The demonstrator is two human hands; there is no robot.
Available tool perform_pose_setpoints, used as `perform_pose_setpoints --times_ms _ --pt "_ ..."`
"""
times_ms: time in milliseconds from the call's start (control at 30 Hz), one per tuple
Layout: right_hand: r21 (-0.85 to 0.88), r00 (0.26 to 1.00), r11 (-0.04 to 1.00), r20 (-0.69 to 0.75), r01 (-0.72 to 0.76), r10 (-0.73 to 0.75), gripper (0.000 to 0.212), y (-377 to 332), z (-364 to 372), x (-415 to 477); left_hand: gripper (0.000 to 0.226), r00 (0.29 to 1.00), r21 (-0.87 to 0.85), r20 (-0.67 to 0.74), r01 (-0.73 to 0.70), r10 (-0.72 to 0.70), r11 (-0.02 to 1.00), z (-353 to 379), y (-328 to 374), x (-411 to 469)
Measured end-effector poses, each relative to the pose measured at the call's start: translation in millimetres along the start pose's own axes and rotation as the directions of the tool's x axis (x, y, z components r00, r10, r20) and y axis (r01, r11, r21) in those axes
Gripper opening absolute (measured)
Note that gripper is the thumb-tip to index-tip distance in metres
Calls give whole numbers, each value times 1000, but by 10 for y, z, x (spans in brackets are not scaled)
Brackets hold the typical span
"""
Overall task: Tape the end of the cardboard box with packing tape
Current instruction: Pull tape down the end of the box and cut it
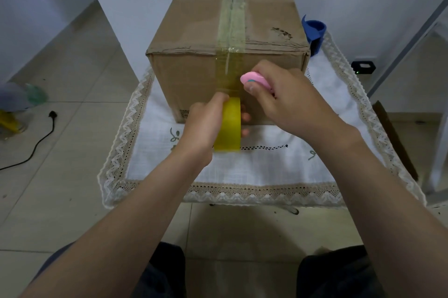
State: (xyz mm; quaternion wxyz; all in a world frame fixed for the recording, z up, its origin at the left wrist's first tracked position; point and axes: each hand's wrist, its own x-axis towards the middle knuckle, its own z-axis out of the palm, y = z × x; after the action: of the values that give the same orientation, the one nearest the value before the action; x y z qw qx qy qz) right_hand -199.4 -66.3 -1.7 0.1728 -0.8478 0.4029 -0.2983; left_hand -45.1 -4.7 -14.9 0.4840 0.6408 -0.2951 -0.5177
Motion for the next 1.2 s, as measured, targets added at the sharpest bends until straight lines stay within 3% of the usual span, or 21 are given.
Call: perform_pose_setpoints --times_ms 133,233,400,533,833,1200 --pt "-14 996 999 -81 45 -46 21 -36 58 17 41 999 32 -34 -5 6 999 -37 -1 -28" --pt "-2 992 996 -93 85 -85 20 -74 57 25 73 998 30 -60 26 -24 999 -95 -41 9" --pt "-2 987 990 -76 141 -141 26 -99 42 19 57 998 83 -61 -12 17 996 -169 -6 -59" --pt "-73 982 981 -37 181 -184 25 -134 32 27 24 995 72 -27 -95 97 993 -213 -91 -33" --pt "-149 983 972 -1 182 -184 30 -198 17 64 50 921 242 154 -385 357 890 -260 -72 -111" --pt "-207 988 966 11 153 -154 23 -294 92 167 44 909 273 249 -398 335 876 -416 -24 -41"
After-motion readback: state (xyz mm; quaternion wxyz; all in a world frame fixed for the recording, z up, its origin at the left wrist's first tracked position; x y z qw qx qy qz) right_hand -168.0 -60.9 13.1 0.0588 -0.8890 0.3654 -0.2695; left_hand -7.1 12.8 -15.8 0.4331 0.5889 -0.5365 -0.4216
